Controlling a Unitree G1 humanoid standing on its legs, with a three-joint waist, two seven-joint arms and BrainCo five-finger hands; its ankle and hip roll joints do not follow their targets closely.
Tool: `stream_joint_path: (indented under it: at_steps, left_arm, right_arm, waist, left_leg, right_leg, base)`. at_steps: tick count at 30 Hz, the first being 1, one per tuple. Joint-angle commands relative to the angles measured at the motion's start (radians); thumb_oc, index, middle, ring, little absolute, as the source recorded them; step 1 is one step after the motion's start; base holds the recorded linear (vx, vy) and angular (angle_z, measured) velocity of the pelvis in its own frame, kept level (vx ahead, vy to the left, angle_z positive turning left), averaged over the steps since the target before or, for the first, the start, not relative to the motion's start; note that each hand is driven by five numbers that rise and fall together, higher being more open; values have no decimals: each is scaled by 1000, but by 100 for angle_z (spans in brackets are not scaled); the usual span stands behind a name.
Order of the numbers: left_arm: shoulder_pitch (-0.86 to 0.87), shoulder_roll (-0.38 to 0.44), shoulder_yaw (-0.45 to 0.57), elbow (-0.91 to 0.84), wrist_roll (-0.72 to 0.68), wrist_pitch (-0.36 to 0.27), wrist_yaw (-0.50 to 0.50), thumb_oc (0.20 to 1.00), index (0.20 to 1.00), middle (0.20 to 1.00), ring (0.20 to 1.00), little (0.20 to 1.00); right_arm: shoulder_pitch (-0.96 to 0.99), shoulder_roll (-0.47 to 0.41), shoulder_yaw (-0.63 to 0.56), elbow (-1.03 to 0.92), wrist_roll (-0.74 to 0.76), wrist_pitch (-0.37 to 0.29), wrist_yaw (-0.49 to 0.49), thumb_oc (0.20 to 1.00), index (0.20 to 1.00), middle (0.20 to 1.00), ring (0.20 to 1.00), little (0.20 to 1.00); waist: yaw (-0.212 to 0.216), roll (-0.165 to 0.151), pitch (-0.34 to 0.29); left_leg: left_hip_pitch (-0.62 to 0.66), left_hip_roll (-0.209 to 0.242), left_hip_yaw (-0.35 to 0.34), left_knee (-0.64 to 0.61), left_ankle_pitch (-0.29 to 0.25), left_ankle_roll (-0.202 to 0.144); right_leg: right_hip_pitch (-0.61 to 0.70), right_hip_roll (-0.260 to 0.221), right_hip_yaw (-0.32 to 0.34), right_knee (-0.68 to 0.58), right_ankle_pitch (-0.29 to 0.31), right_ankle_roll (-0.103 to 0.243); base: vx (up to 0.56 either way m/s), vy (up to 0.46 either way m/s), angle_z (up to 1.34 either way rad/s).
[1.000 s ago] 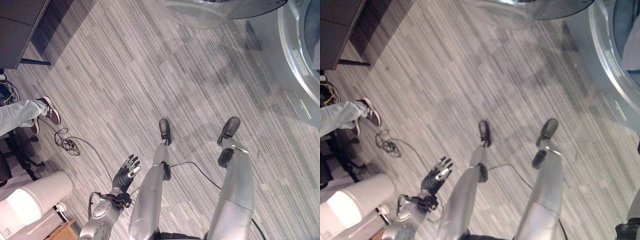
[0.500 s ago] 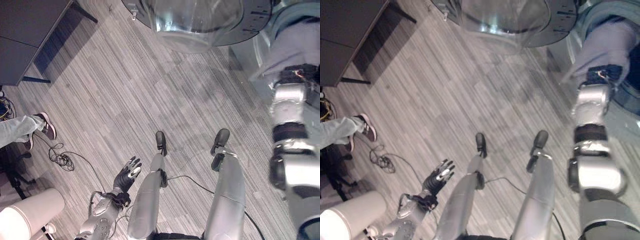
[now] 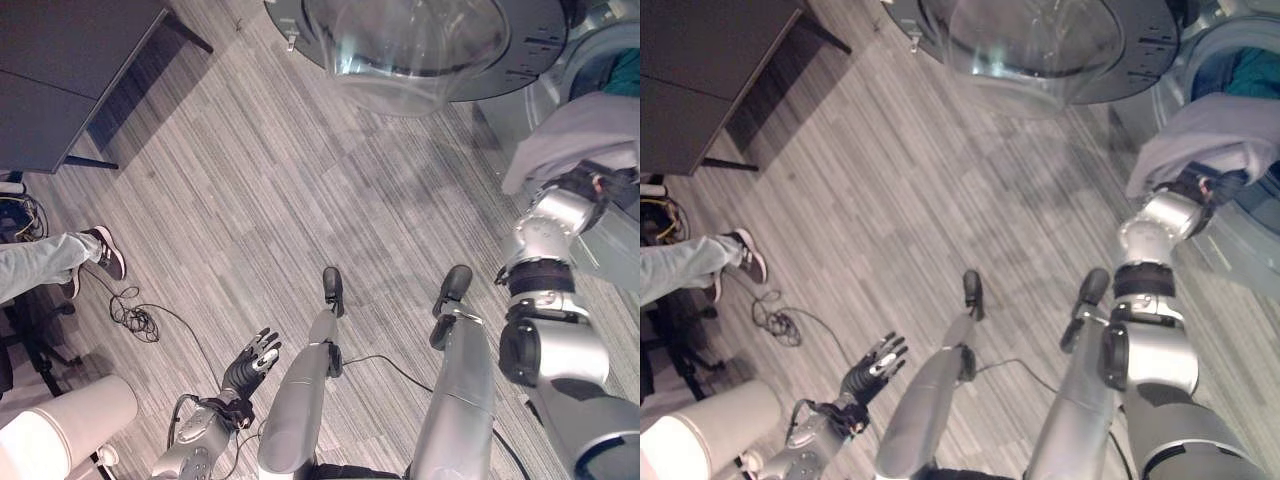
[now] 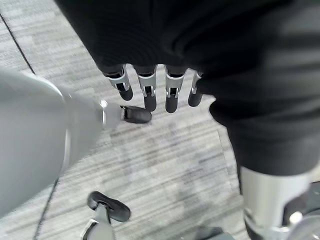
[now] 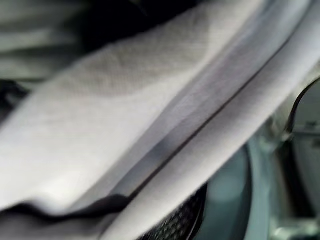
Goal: Grab the laundry basket,head to the washer,open it,put in the laundry and shut it.
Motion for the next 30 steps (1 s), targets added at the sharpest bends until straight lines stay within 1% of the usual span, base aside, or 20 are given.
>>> stream_joint_path:
  at_steps: [1,3,4,6,7,8,10,11,14,16,18,19,20,21,22,24,25,26,28,30]
  left_arm:
    - [75,32,-28,8,-11,1,18,1000,1000,1000,1000,1000]
    - [82,33,-11,20,-15,2,26,1000,1000,1000,1000,1000]
    - [86,30,-7,21,-20,1,27,1000,1000,1000,1000,1000]
    - [89,32,-7,21,-23,1,30,1000,1000,1000,1000,1000]
    - [97,37,-5,15,-26,0,33,1000,1000,1000,1000,1000]
    - [105,52,-7,11,-25,3,34,1000,1000,1000,1000,1000]
    - [108,69,-13,9,-21,4,32,1000,1000,1000,1000,1000]
    - [112,115,-20,-15,-21,5,26,1000,1000,1000,1000,1000]
    - [125,164,-38,-81,-36,19,6,1000,1000,1000,1000,1000]
    - [111,164,-45,-81,-47,42,-8,1000,1000,1000,1000,1000]
    - [106,171,-34,-86,-38,58,-52,1000,1000,1000,1000,1000]
    - [110,174,-31,-86,-37,60,-56,1000,1000,1000,1000,1000]
    - [141,231,-2,-91,-45,72,-78,1000,1000,1000,1000,1000]
    - [139,226,-3,-94,-46,73,-77,1000,1000,1000,1000,1000]
    - [141,229,0,-97,-50,93,-71,1000,1000,1000,1000,1000]
    - [163,178,23,-103,-55,113,-71,1000,1000,1000,1000,1000]
    - [182,156,52,-105,-65,109,-83,1000,1000,1000,1000,1000]
    - [192,148,59,-108,-72,108,-86,1000,1000,1000,1000,1000]
    - [192,128,58,-113,-64,121,-89,1000,1000,1000,1000,1000]
    - [183,110,56,-107,-55,120,-84,1000,1000,1000,1000,1000]
  right_arm:
    - [-129,-211,49,-31,-55,-52,-32,1000,1000,1000,1000,1000]
    - [-166,-276,55,-15,-67,-55,-72,1000,1000,1000,1000,1000]
    - [-184,-306,61,-12,-77,-55,-90,583,583,583,583,583]
    - [-212,-342,75,-9,-97,-52,-116,611,611,611,611,611]
    - [-235,-379,89,-12,-122,-46,-142,849,849,849,849,849]
    - [-315,-466,150,38,-169,-16,-196,1000,1000,1000,1000,1000]
    - [-373,-518,196,115,-176,19,-214,1000,1000,1000,1000,1000]
    - [-489,-618,331,343,-189,162,-254,1000,1000,1000,1000,1000]
    - [-632,-678,508,485,-220,314,-242,1000,1000,1000,1000,1000]
    - [-643,-665,605,577,-224,450,-166,1000,1000,1000,1000,1000]
    - [-583,-655,628,631,-204,575,-24,1000,1000,1000,1000,1000]
    - [-577,-658,623,637,-204,582,-10,1000,1000,1000,1000,1000]
    - [-640,-714,778,775,-563,679,-26,1000,1000,1000,1000,1000]
    - [-673,-713,803,793,-574,683,-17,1000,1000,1000,1000,1000]
    - [-736,-707,932,871,-849,741,-16,1000,1000,1000,1000,1000]
    - [-669,-677,1044,871,-1197,779,89,1000,1000,1000,1000,1000]
    - [-637,-684,1070,843,-1246,775,126,1000,1000,1000,1000,1000]
    - [-638,-690,1101,818,-1293,766,109,1000,1000,1000,1000,1000]
    - [-633,-688,1208,817,-1502,758,105,1000,1000,1000,1000,1000]
    - [-638,-685,1247,806,-1607,759,87,1000,1000,1000,1000,1000]
  waist:
    - [0,89,-10]
    - [3,92,-19]
    - [5,94,-21]
    - [6,97,-23]
    - [7,96,-25]
    - [14,90,-32]
    - [21,81,-39]
    - [39,63,-50]
    - [41,49,-55]
    - [35,47,-46]
    - [26,50,-30]
    - [26,48,-32]
    - [41,24,-37]
    - [40,29,-35]
    - [45,39,-34]
    - [51,72,-25]
    - [53,74,-26]
    - [53,71,-28]
    - [54,71,-27]
    - [52,73,-23]
  left_leg:
    - [-19,60,-13,105,-186,-33]
    - [-16,65,-16,92,-177,-38]
    - [-14,68,-15,86,-173,-40]
    - [-13,71,-16,79,-169,-43]
    - [-11,77,-17,71,-164,-46]
    - [-9,87,-20,55,-153,-52]
    - [-8,89,-21,46,-149,-55]
    - [-6,98,-24,21,-136,-61]
    - [-3,110,-18,-12,-119,-68]
    - [-3,115,-7,-13,-117,-70]
    - [0,119,-3,-13,-116,-68]
    - [1,119,-4,-13,-116,-69]
    - [7,116,-8,-13,-113,-72]
    - [5,116,-7,-13,-111,-72]
    - [7,112,-11,-13,-110,-71]
    - [0,107,-15,-14,-98,-65]
    - [-2,105,-16,-14,-97,-65]
    - [-4,104,-16,-14,-98,-64]
    - [-7,100,-18,-14,-98,-63]
    - [-10,97,-23,-14,-97,-61]
  right_leg:
    - [38,61,45,-122,-78,47]
    - [35,63,45,-116,-87,46]
    - [33,64,44,-111,-92,45]
    - [29,65,43,-105,-97,44]
    - [26,67,41,-103,-102,43]
    - [13,71,36,-93,-110,42]
    - [6,71,32,-89,-113,43]
    - [-15,70,27,-75,-119,43]
    - [-54,76,27,-45,-133,40]
    - [-66,82,32,-35,-138,35]
    - [-71,84,32,-27,-143,30]
    - [-70,84,31,-26,-144,29]
    - [-59,80,22,-27,-146,27]
    - [-62,81,23,-28,-143,26]
    - [-58,77,17,-24,-147,22]
    - [-62,75,8,-15,-140,14]
    - [-64,76,9,-15,-137,13]
    - [-67,77,12,-13,-133,13]
    - [-74,78,12,-11,-127,12]
    - [-80,79,12,-10,-123,10]
  base:
    - [32,-47,7]
    - [34,-64,4]
    - [26,-56,3]
    - [27,-67,3]
    - [50,-141,-2]
    - [42,-155,-3]
    - [28,-124,2]
    - [23,-131,2]
    - [21,-130,10]
    - [13,-84,11]
    - [5,-67,-3]
    - [-9,-84,-12]
    - [-15,-59,-15]
    - [-16,-71,-15]
    - [-20,-22,-7]
    - [-15,-5,4]
    - [-20,2,13]
    - [-16,8,15]
    - [-15,20,12]
    - [-13,13,8]
